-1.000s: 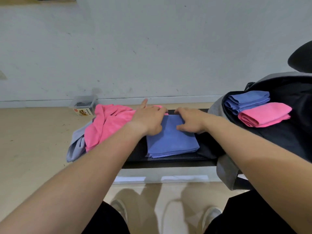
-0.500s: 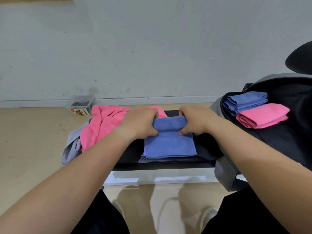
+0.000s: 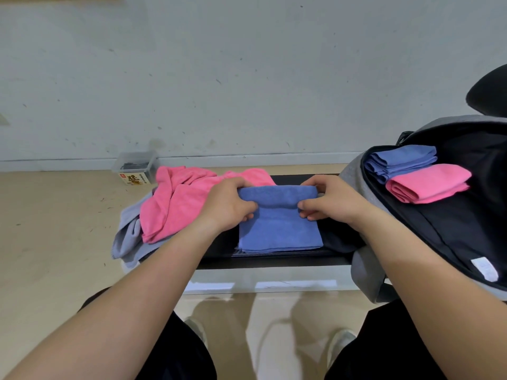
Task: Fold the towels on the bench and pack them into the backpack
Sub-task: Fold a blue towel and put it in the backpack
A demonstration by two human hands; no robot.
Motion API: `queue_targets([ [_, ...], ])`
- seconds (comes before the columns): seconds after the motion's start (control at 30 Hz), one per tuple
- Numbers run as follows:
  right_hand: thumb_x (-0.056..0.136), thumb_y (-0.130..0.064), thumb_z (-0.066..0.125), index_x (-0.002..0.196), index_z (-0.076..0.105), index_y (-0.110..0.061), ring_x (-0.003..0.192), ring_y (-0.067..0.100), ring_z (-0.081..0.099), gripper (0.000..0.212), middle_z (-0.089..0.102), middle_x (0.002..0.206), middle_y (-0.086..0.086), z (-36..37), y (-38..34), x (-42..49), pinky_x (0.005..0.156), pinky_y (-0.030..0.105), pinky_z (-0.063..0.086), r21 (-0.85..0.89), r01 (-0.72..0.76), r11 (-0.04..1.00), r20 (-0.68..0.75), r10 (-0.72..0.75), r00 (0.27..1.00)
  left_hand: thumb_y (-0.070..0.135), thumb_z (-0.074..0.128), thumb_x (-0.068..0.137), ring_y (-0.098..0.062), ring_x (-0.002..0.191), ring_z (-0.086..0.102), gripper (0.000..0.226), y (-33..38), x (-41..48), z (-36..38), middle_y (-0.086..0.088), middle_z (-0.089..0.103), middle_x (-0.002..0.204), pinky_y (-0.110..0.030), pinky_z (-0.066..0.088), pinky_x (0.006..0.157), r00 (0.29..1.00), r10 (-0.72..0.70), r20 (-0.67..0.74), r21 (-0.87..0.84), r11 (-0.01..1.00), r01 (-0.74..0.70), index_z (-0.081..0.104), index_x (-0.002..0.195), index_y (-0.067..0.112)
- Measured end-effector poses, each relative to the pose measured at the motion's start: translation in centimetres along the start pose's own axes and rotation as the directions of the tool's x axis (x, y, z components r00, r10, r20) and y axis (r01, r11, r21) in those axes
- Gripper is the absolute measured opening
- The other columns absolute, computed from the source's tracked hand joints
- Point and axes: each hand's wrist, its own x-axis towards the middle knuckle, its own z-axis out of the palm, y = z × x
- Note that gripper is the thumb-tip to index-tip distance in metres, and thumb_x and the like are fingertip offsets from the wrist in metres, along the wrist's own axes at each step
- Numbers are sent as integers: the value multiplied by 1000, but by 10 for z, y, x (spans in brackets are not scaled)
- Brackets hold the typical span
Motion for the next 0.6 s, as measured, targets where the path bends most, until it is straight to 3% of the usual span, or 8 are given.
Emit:
queue_targets([
  [0.1,84,1,70,102,64,-5,86,34,73,20,68,102,24,0,-2,-4,83,44,60,52,-2,999,-3,2,1000,7,68,67,-19,68,70,20,0,-2,-3,6,69,67,-42,60,69,999,13,-36,50,999,-11,66,77,24],
  [0.2,84,1,68,100,64,-4,87,34,73,17,68,95,19,0,-3,-10,83,44,60,31,5,1000,-3,-5,1000,9,70,71,-16,79,66,19,4,-6,-3,9,69,81,-35,54,72,998,55,-26,122,991,-51,64,78,26],
  [0.4,75,-13,69,86,65,-21,82,16,63,15,70,93,2,-3,-1,-22,75,30,52,-382,99,919,-7,-110,994,13,72,72,-4,67,53,17,6,-21,-7,12,65,79,-24,37,56,991,91,97,274,955,-115,61,79,24],
  [0.5,73,-16,69,82,59,-26,62,11,50,17,64,90,2,1,2,-31,59,29,43,-497,143,856,47,-137,989,15,74,69,-11,81,57,19,2,-30,-9,8,64,91,-32,47,70,980,134,150,303,937,-175,60,78,24],
  [0.6,71,-15,69,80,56,-26,82,15,55,19,59,102,-3,5,8,-38,72,34,48,-544,192,817,73,-182,981,18,74,68,-16,85,55,25,0,-37,-9,7,59,93,-38,48,77,966,166,199,338,914,-226,52,73,31],
])
